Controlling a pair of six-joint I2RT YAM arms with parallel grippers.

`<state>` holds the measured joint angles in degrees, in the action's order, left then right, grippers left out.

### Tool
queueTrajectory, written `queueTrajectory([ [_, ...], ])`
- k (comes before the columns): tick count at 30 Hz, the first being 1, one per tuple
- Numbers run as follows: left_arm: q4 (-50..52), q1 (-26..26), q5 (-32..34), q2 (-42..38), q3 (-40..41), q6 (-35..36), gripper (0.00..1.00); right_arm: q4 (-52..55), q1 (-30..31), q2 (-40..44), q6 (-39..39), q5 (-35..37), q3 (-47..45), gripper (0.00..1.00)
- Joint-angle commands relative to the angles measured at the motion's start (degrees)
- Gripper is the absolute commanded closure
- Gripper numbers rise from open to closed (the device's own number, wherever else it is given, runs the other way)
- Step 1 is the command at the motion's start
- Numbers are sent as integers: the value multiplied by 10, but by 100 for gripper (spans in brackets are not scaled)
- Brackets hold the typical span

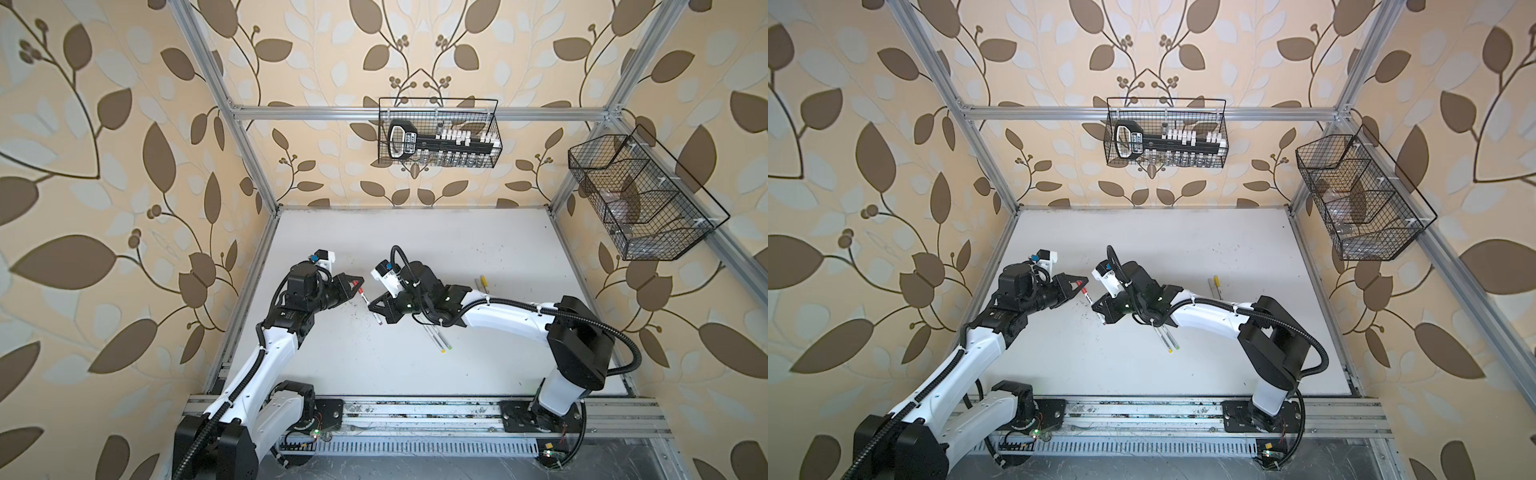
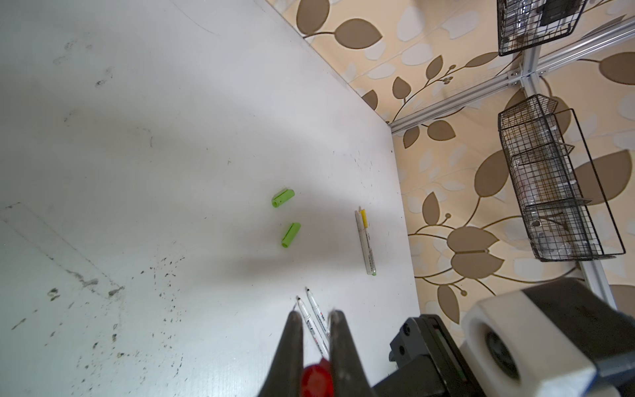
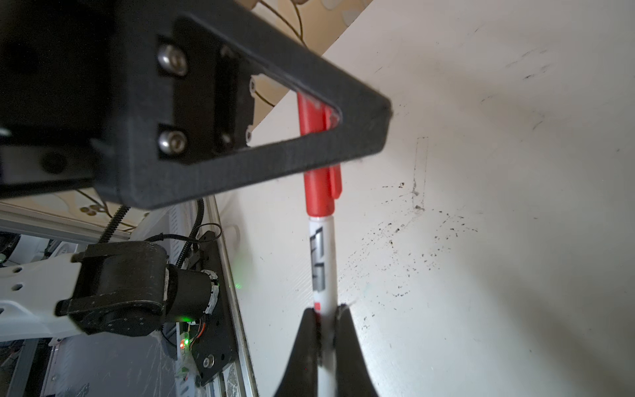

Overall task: Insert pens into pen caps
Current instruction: Put on the pen cap to the pen, then place a pen at the middle-right of the table.

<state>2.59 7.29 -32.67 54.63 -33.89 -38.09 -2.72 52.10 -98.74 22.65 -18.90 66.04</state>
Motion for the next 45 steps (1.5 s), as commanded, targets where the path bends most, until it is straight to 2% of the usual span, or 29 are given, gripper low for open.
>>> queueTrajectory([
  [1, 8, 3, -56, -5, 1, -11, 100, -32, -15, 7, -15, 5, 48, 100],
  [15, -2, 26, -71, 1, 18, -28, 100, 10, -30, -17, -44, -4, 128, 100],
  [25, 5, 28, -57, 5, 3, -26, 98, 54, -35, -21, -53, -11, 125, 100],
  [26, 0, 25, -57, 8, -3, -33, 92, 61, -35, -21, -55, -13, 121, 100],
  [29, -8, 16, -43, 1, -27, -46, 56, 78, -37, -16, -55, -18, 98, 100],
  [30, 0, 9, -34, -2, -38, -46, 41, 81, -39, -14, -51, -21, 87, 100],
  [31, 4, 1, -31, -5, -46, -47, 31, 85, -41, -11, -49, -23, 76, 100],
  [35, 22, -34, -38, -16, -81, -50, 3, 97, -57, 12, -41, -9, 15, 100],
  [40, 66, -34, -34, -16, -106, -21, 1, 159, -106, 41, -40, 52, -39, 100],
  [45, 97, -35, -42, -17, -106, 6, 1, 276, -170, 57, -69, 162, -54, 100],
])
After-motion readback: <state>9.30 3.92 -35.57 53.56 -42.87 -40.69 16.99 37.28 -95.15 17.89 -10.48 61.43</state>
